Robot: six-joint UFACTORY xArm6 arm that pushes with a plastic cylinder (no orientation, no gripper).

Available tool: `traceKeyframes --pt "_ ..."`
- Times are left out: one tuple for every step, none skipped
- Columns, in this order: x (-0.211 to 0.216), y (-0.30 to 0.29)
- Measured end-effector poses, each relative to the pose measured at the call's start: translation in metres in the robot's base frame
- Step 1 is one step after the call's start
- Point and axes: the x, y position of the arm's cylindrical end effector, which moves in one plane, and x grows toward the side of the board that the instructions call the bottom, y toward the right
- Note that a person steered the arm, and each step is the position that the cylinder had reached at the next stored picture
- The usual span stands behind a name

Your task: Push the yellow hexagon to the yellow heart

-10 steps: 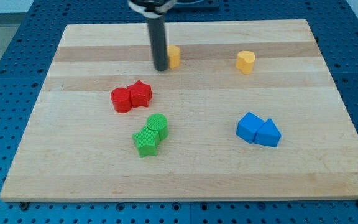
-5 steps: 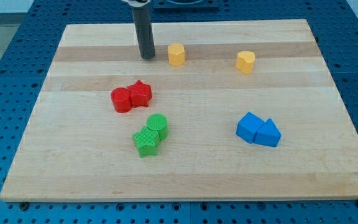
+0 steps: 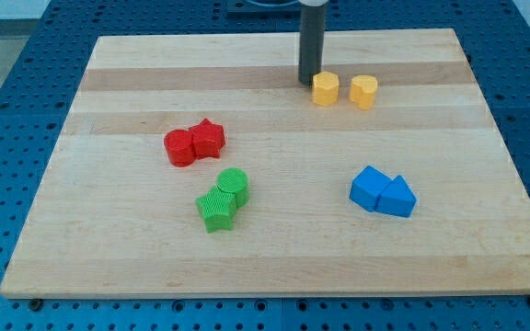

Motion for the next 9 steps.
traceKeyframes --pt "0.0 0.009" --pt "0.0 0.005" --pt "-0.002 -0.021" --pt "0.028 -0.022" --pt "0.038 -0.022" --pt "0.037 -0.022" --pt "0.036 -0.003" --pt "0.035 0.008" --pt "0.034 0.004"
